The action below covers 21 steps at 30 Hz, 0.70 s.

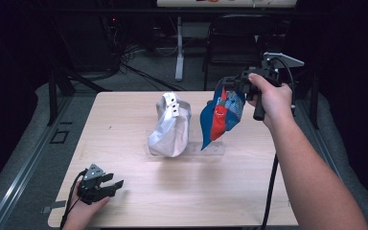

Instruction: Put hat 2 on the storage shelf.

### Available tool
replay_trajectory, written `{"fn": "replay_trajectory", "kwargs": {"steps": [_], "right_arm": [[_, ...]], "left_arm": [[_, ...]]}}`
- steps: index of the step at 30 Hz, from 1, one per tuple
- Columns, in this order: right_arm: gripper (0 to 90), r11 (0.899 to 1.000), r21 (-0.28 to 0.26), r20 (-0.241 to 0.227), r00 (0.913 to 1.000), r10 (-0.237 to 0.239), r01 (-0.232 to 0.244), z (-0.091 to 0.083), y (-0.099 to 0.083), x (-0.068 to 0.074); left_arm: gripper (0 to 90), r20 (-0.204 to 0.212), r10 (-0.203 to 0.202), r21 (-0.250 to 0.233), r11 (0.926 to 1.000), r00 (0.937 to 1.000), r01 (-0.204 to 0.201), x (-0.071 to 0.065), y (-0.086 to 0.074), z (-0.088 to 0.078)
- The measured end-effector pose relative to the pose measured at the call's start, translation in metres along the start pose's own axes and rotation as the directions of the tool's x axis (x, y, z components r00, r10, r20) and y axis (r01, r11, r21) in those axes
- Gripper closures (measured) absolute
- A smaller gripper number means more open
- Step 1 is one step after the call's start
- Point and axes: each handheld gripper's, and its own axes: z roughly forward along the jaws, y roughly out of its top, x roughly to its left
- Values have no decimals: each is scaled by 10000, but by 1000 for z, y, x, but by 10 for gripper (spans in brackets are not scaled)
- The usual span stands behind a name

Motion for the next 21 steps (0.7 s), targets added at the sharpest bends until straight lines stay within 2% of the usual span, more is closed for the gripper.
{"fn": "replay_trajectory", "kwargs": {"steps": [12, 13, 21], "right_arm": [[780, 9995, -287, 173, 9998, 120, -115, 0, 12, -10], [780, 9990, -370, 202, 9995, 240, -233, 0, 13, -10], [780, 9990, -318, 305, 9990, 328, -318, 1, 15, -18]], "left_arm": [[465, -45, -22, -131, 9999, 10000, 22, 0, -2, 1], [465, -11, 15, -52, 10000, 10000, -15, 0, -2, 1], [465, -77, 21, -123, 9999, 10000, -22, 1, -2, 1]]}}
